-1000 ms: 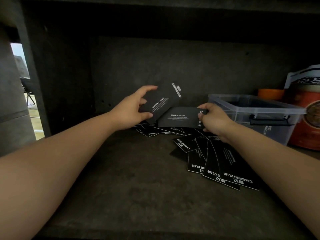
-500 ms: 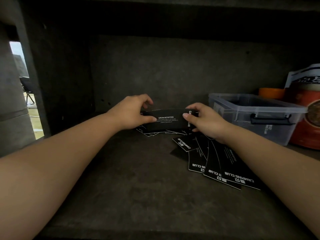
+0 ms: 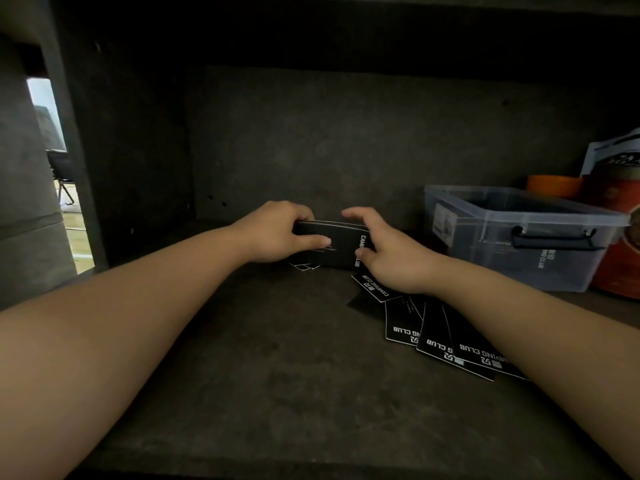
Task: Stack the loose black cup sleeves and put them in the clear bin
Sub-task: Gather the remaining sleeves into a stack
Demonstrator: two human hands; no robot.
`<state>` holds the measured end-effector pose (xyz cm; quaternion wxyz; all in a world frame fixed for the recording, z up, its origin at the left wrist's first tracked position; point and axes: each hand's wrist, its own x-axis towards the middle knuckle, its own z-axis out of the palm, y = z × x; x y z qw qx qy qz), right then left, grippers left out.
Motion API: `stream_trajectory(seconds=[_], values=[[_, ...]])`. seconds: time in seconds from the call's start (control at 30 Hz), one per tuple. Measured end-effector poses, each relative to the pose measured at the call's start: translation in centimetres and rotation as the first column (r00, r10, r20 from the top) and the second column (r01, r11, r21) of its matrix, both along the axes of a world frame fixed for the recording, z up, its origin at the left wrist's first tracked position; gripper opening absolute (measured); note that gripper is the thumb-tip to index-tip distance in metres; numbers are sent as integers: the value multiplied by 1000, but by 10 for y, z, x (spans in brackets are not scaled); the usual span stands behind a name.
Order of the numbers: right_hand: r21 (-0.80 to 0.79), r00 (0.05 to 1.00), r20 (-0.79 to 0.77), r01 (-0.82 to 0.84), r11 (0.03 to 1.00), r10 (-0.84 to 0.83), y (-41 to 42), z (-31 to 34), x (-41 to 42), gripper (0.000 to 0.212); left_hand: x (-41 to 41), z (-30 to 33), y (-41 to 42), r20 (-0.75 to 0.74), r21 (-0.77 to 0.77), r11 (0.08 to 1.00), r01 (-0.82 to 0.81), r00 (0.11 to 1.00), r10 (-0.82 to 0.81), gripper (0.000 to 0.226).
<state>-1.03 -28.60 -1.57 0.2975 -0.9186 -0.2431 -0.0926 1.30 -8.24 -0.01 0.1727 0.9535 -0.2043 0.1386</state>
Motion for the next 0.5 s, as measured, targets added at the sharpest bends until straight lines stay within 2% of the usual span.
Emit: stream_trajectory(seconds=[0.13,0.23,0.3,0.4,0.47,0.5], values=[[-23,1000,-3,7,1000,-8,-7,3,4,63,-1,1,0,-25,-4,999,42,999,-43,17],[-13,1000,4,14,1000,-14,-26,12,5,44,2,2,5,15,-16,999,-41,999,41,20],[-144,999,19,30,989,-27,-35,19,2,44,4,4,11,64,-57,993,-103,992,106,17],[-350,991,-135,-30,936,-19,-39,26,-8,69,6,7,24,124,-147,969,-199,968,217,19],[-442,972,-236,-121,889,15,-34,26,-14,69,7,9,31,126,-178,950,-257,951,281,23],[-447,970,-239,-143,883,36,-32,26,-15,63,7,9,34,120,-176,944,-280,945,303,25]])
